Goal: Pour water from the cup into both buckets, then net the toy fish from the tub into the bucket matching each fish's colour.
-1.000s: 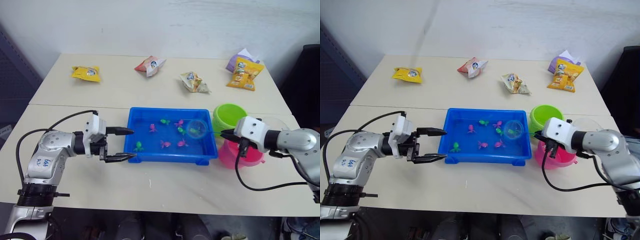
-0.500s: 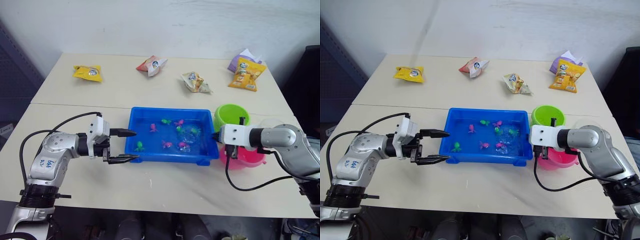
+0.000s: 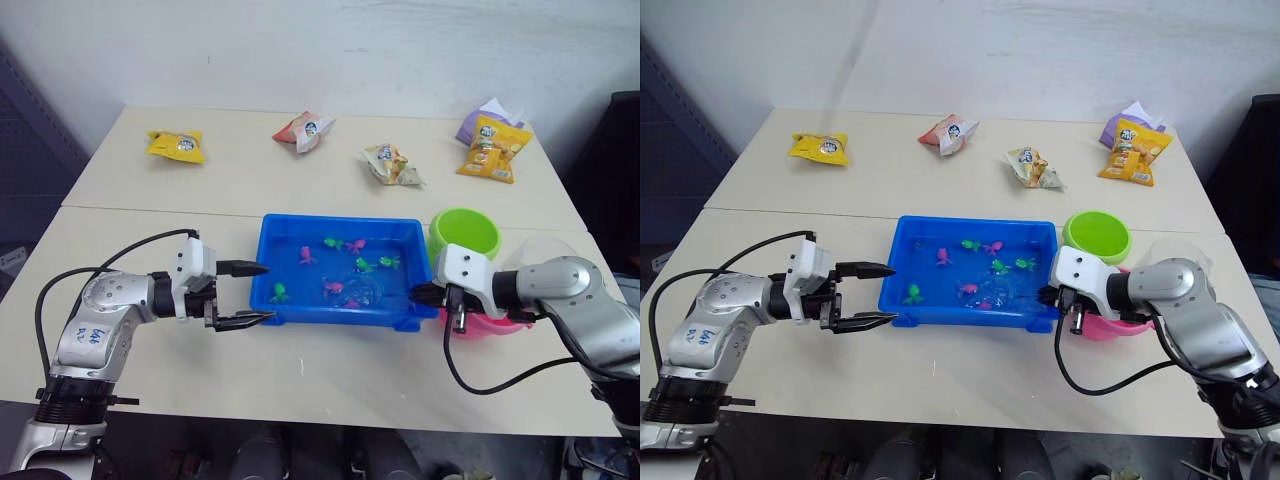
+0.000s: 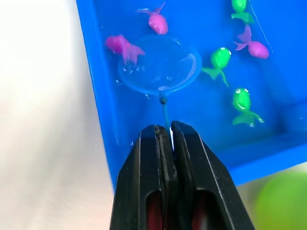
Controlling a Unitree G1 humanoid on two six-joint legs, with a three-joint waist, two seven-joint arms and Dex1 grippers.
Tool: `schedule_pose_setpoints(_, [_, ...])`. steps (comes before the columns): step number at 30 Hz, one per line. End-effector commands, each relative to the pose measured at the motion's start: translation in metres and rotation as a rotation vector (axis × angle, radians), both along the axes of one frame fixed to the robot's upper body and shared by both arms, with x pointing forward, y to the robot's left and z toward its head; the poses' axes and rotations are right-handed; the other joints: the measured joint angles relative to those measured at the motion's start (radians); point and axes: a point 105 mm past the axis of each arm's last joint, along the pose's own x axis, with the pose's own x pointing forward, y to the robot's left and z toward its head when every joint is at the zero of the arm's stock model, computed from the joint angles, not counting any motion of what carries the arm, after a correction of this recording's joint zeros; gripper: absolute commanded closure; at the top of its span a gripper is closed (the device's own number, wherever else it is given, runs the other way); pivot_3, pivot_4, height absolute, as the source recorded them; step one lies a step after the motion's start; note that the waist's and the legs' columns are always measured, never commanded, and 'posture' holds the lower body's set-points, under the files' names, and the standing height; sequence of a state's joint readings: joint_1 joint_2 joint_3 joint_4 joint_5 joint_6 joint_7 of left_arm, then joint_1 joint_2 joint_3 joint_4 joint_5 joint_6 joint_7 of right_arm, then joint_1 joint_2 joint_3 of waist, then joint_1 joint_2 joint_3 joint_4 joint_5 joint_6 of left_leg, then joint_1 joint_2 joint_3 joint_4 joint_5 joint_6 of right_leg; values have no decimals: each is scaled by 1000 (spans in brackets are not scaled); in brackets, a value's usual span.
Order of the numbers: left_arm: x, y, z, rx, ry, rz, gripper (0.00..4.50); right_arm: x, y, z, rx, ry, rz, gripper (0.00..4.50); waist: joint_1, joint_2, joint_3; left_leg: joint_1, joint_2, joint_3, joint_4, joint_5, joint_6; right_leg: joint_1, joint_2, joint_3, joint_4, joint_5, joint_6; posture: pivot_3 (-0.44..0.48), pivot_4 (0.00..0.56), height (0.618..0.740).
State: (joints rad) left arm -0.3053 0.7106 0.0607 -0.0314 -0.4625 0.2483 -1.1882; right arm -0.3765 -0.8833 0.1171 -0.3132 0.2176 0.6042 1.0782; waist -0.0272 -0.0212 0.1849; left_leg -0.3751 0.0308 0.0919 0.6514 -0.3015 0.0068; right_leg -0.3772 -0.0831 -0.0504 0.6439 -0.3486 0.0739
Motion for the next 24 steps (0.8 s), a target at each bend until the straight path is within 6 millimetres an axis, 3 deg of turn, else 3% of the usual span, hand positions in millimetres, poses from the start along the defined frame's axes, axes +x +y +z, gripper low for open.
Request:
schedule_pose_setpoints(1, [1, 3, 10, -1, -50, 2, 79, -2, 7, 15, 125, 10, -48, 4500, 0, 0, 0, 0, 0, 0, 0, 0, 0, 0, 0, 0, 0, 0, 0, 0, 150, 738])
schedule_pose_setpoints(11, [2, -3, 8, -18, -55, 1, 79, -7, 7, 14, 228, 60, -122, 4500, -2, 0, 0, 0, 0, 0, 0, 0, 1, 0, 0, 0, 0, 0, 0, 0, 150, 738])
schedule_pose_setpoints(16, [7, 1, 11, -11, -59, 10, 79, 0, -5, 24, 158, -35, -111, 4500, 0, 0, 0, 0, 0, 0, 0, 0, 0, 0, 0, 0, 0, 0, 0, 0, 150, 738])
schedule_pose_setpoints(24, [13, 17, 6, 36, -50, 39, 79, 2, -1, 13, -16, -81, -58, 4500, -2, 0, 0, 0, 0, 0, -1, 0, 1, 0, 0, 0, 0, 0, 0, 0, 150, 738])
